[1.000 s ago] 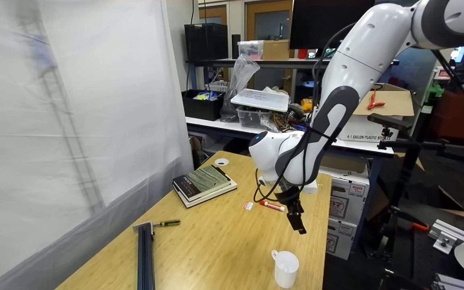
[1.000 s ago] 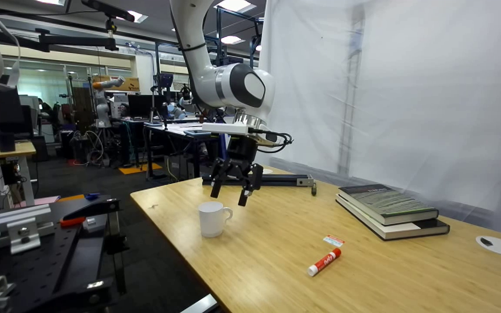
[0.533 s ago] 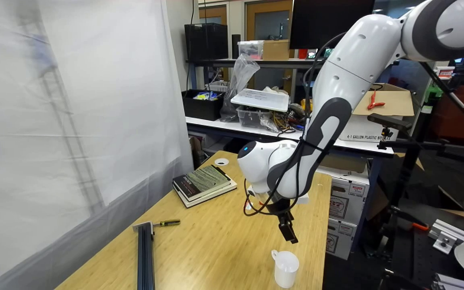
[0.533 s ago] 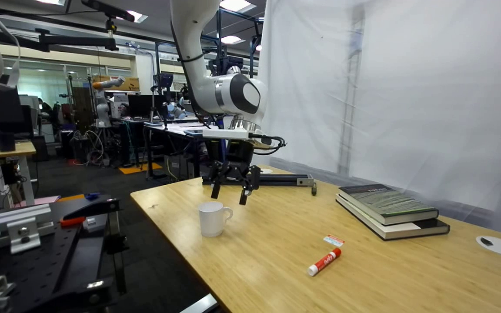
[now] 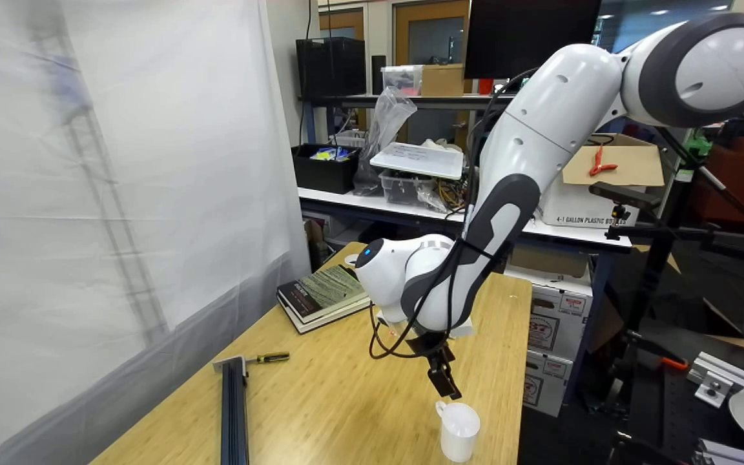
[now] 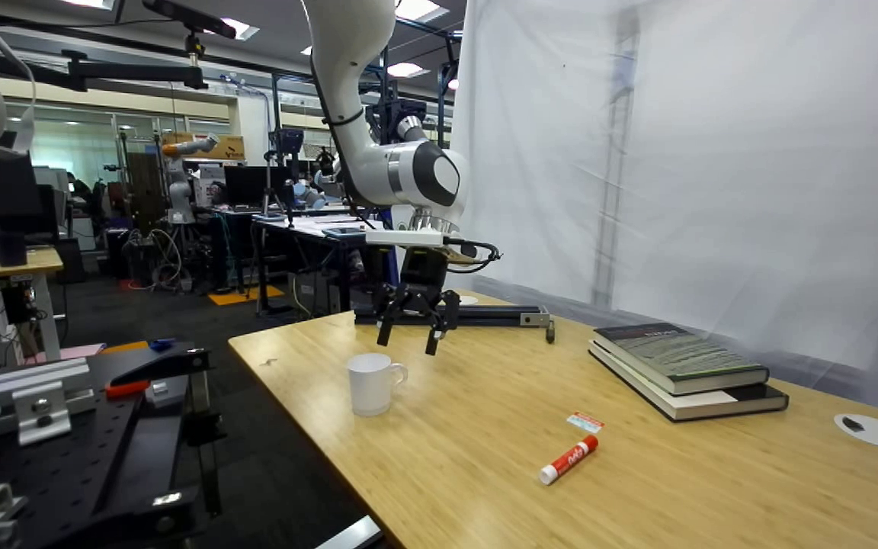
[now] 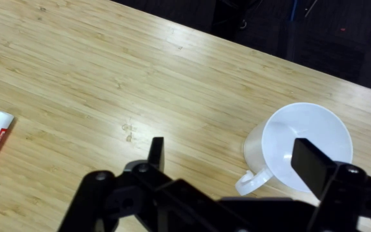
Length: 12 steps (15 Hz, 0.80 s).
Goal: Move the white mug to the right side of the table
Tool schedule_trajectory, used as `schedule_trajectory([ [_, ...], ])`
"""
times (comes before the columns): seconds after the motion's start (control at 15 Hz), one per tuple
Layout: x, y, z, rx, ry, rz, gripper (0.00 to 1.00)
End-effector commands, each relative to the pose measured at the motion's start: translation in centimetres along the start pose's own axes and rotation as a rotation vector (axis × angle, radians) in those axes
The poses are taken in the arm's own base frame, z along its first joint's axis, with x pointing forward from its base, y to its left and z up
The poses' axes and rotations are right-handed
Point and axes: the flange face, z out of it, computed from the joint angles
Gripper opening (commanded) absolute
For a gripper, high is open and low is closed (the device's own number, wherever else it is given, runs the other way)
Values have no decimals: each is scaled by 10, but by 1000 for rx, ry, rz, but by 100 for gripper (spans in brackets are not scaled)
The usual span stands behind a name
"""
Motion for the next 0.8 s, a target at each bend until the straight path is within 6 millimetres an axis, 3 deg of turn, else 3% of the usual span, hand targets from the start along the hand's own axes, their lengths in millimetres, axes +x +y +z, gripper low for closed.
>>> schedule_trajectory([
  [0.0, 11, 0, 7, 0, -60, -17, 100],
  [0.33, 19, -2, 22, 14, -107, -23, 100],
  [0.73, 31, 1, 14, 3, -59, -50, 100],
])
